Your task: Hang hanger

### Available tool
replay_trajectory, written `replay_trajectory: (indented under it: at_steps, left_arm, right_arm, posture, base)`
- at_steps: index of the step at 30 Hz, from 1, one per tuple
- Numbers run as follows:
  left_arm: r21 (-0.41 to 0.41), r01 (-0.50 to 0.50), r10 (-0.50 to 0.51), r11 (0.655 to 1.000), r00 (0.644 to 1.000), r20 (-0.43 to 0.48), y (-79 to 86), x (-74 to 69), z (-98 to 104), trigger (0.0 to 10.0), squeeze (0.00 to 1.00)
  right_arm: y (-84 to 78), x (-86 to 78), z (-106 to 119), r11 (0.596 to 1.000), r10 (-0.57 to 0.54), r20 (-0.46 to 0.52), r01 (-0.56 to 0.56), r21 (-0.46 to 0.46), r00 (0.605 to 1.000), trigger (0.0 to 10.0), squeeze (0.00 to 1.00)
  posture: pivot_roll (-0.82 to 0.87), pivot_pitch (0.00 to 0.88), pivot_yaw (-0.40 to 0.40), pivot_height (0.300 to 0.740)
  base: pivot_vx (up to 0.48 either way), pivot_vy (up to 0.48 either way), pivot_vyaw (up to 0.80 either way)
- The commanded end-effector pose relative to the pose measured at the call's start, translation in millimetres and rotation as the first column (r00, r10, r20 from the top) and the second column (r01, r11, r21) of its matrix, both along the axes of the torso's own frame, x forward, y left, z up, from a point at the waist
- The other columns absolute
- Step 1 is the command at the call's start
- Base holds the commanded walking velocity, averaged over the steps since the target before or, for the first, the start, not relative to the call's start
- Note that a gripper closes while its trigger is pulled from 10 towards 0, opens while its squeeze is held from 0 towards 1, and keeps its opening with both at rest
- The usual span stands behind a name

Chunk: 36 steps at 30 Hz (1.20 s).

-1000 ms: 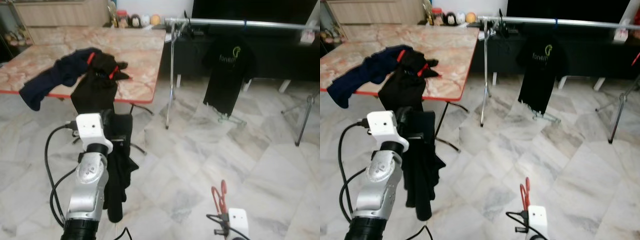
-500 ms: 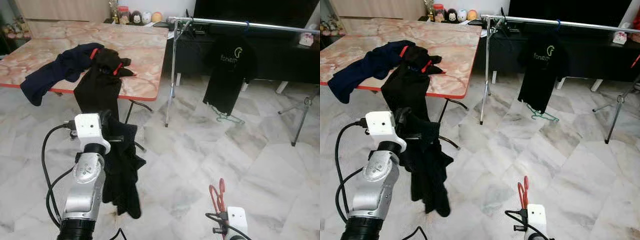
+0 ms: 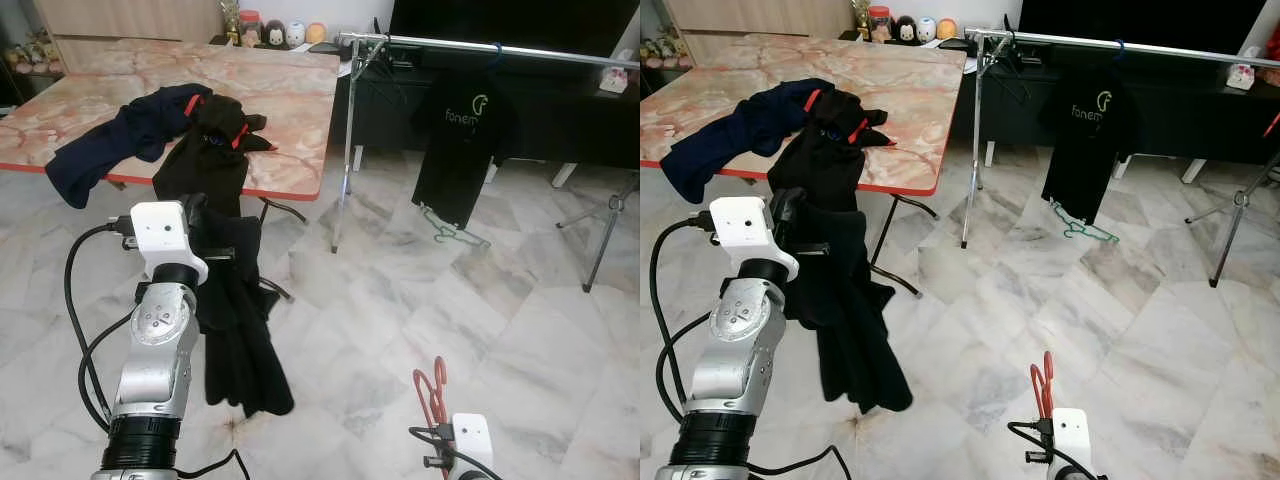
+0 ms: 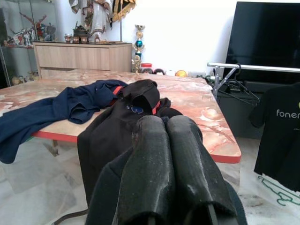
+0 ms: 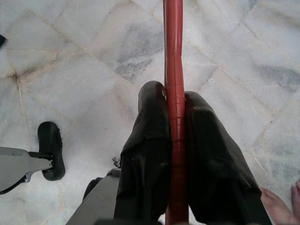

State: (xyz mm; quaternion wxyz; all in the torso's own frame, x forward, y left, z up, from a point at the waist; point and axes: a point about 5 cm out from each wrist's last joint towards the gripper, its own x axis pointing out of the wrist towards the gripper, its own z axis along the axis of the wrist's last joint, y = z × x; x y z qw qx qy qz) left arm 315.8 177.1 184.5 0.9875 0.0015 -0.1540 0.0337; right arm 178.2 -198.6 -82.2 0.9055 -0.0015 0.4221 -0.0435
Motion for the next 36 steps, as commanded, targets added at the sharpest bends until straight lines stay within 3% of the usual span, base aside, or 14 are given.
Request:
replay_trajectory:
  at_steps: [1,27,36]
  left_arm:
    - [0.006,0.014,-0.014,1.000,0.998,0.069,-2.5,0.9,18,10.0,0.00]
    - [0.027,0.038,-0.040,0.999,0.996,0.081,-5.4,4.6,24,10.0,0.00]
    - [0.073,0.036,-0.047,0.997,0.986,0.160,2.3,20.6,55,10.0,0.00]
  right_arm:
    - [-3.2,0.8,1,1.000,-0.001,0.002,0.001,-0.004,1.000,10.0,0.00]
    - [-2.1,1.3,1,0.999,0.034,-0.007,-0.034,0.007,0.999,10.0,0.00]
    - [-1.2,2.0,1,0.999,0.029,-0.005,-0.029,0.012,1.000,10.0,0.00]
  posture:
    - [0.02,0.046,-0.050,0.740]
    - [0.02,0.030,-0.041,0.740]
    - [0.03,0.022,-0.033,0.740]
  base:
    - [0.244,0.000,0.00]
    - [0.292,0.000,0.00]
    - [0.317,0.000,0.00]
